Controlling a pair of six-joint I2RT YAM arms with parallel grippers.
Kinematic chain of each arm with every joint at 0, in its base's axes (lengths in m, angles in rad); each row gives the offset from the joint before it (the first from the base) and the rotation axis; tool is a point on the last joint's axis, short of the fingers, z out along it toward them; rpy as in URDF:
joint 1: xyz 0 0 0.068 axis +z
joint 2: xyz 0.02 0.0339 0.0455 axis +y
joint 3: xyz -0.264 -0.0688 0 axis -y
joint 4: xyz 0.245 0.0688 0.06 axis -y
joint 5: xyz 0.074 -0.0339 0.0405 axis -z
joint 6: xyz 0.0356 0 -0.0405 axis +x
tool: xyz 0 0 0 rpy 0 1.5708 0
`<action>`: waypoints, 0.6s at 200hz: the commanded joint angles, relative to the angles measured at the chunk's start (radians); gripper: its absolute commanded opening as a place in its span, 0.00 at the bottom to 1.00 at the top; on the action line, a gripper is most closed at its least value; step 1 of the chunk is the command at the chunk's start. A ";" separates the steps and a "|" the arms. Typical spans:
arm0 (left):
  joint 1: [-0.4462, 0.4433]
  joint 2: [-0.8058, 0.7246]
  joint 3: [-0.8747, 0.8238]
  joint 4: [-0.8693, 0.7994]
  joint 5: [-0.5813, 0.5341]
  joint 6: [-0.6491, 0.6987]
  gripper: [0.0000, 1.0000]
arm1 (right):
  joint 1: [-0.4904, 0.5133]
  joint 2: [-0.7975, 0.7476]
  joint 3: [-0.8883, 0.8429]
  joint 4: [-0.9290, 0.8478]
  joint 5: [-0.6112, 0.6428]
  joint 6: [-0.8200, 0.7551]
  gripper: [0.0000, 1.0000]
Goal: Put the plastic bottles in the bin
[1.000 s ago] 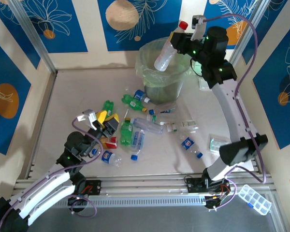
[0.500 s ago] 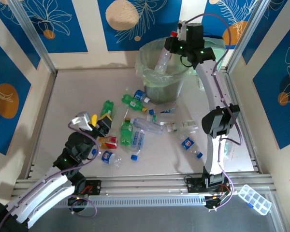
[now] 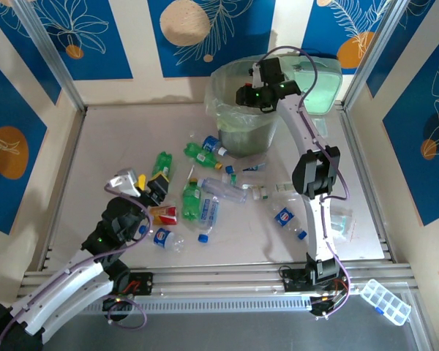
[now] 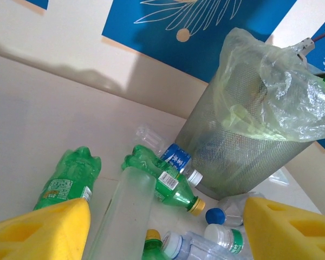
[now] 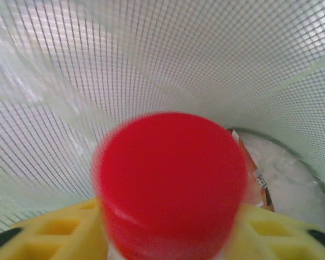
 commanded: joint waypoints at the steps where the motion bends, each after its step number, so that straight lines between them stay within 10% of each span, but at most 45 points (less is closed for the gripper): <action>1: -0.008 0.005 0.038 -0.013 -0.027 -0.008 0.75 | 0.009 0.002 0.056 -0.046 0.020 -0.030 0.60; 120: -0.007 0.050 0.053 -0.005 0.001 -0.014 0.76 | 0.019 -0.378 -0.093 -0.029 0.086 -0.014 0.70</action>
